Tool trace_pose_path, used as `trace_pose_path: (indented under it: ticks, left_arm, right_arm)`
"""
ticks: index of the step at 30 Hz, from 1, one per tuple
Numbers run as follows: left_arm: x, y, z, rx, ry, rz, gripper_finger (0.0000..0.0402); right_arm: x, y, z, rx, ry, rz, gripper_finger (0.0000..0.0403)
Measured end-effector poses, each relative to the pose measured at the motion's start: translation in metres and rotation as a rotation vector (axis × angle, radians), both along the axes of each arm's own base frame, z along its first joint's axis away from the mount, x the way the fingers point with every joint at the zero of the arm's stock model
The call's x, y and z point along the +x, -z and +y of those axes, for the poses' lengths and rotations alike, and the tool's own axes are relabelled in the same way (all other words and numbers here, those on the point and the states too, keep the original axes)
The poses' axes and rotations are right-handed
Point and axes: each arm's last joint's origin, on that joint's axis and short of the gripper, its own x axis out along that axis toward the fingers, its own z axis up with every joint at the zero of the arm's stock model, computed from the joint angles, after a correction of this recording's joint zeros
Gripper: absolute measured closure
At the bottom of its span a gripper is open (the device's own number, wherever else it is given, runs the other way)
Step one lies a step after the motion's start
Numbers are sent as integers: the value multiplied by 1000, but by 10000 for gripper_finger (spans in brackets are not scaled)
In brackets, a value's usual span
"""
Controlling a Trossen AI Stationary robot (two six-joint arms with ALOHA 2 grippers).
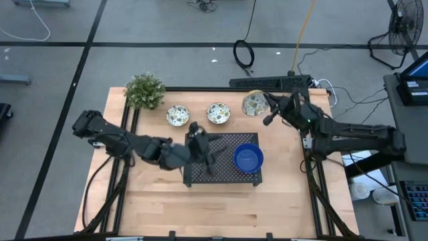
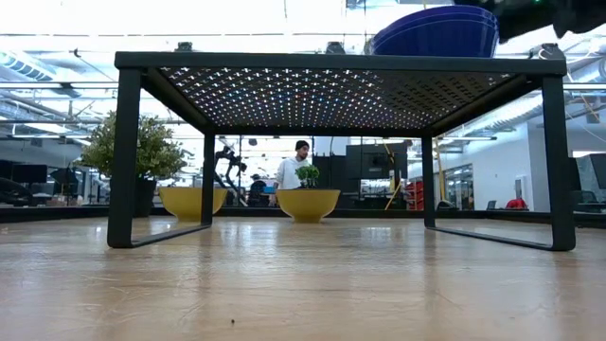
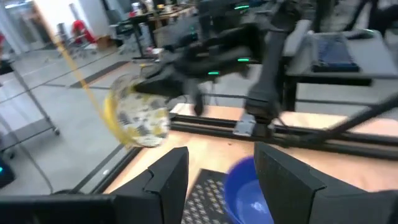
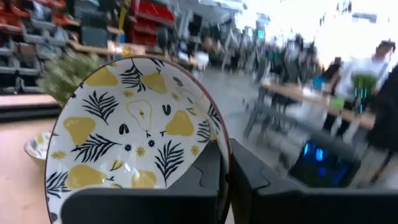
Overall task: Pick & Place Mini bowls
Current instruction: Put the right white bowl on the shelf
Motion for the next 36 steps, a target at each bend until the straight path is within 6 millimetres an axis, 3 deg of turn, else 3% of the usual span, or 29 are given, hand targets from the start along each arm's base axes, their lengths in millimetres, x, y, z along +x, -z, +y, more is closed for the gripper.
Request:
trace_pose_path:
  ticks: [12, 20, 33, 36]
  left_arm:
    - [40, 32, 50, 36, -149, 45, 215]
    - [49, 36, 66, 85, -195, 43, 215]
    - [49, 36, 80, 86, -253, 45, 216]
    - [49, 36, 81, 89, -255, 48, 243]
  right_arm:
    - [32, -5, 59, -228, -43, 17, 402]
    - [44, 2, 72, -278, 9, 45, 402]
    - [43, 0, 85, -290, -30, 23, 402]
    - [43, -1, 86, -293, -39, 21, 402]
